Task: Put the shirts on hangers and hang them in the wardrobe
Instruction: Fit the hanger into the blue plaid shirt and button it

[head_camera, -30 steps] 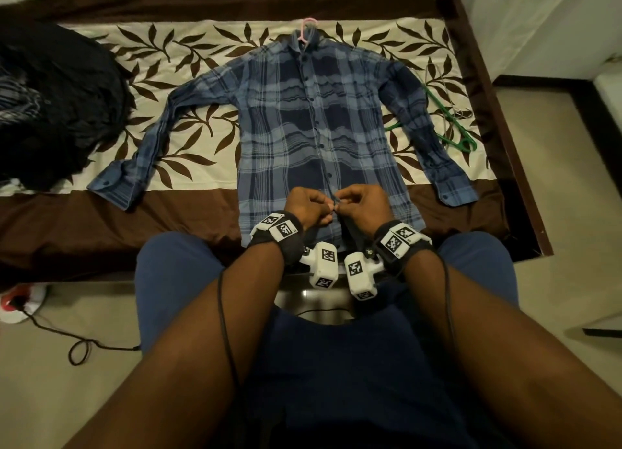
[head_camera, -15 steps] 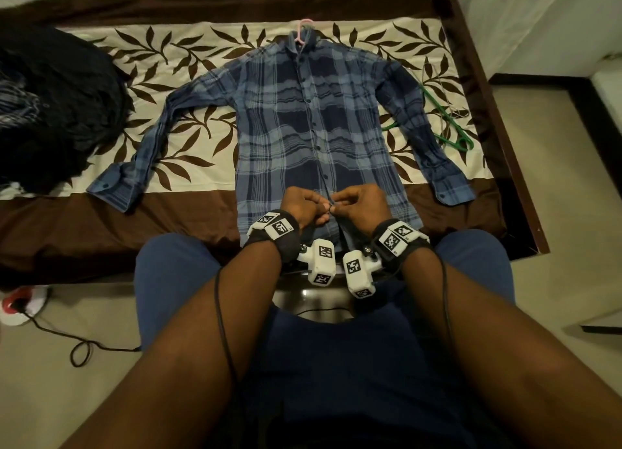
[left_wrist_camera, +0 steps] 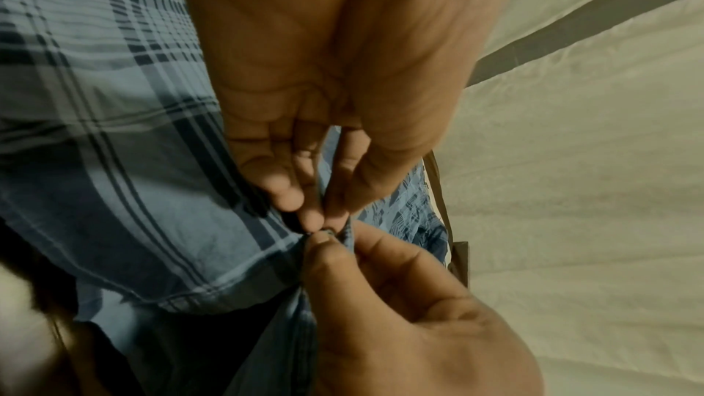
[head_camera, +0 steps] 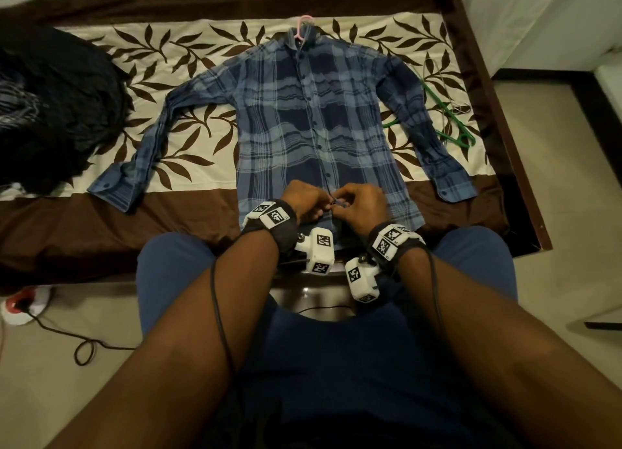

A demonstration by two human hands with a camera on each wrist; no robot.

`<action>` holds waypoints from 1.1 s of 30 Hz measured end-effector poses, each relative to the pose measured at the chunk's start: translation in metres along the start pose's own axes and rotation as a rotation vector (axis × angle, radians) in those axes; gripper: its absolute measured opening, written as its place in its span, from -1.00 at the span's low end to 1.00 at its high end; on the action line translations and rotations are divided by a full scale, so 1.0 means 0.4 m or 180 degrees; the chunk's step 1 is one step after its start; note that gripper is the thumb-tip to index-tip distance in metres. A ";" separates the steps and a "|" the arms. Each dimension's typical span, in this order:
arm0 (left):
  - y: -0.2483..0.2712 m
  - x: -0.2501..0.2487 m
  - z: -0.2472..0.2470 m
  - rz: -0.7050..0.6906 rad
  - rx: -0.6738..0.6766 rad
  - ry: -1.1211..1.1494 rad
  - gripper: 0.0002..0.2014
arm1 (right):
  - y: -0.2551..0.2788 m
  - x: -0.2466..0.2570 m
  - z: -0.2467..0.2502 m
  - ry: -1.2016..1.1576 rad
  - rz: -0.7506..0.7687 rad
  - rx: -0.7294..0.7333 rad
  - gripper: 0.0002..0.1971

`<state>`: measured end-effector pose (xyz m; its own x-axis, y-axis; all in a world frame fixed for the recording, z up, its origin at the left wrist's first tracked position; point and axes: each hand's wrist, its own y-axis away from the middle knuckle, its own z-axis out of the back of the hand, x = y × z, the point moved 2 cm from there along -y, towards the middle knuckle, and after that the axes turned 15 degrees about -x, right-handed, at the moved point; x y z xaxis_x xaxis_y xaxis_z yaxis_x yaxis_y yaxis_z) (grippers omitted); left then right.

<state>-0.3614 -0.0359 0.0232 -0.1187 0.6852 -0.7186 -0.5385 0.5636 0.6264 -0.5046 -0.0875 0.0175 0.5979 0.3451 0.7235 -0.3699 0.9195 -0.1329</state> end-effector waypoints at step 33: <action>-0.026 -0.014 -0.027 0.0419 -0.0162 0.0628 -0.83 | 0.011 -0.020 -0.027 0.0002 0.0431 -0.0588 -0.82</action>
<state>-0.3641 -0.0506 0.0176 -0.3487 0.6451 -0.6799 -0.5485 0.4478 0.7062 -0.5034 -0.0843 0.0038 0.5520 0.4678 0.6902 -0.3104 0.8836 -0.3506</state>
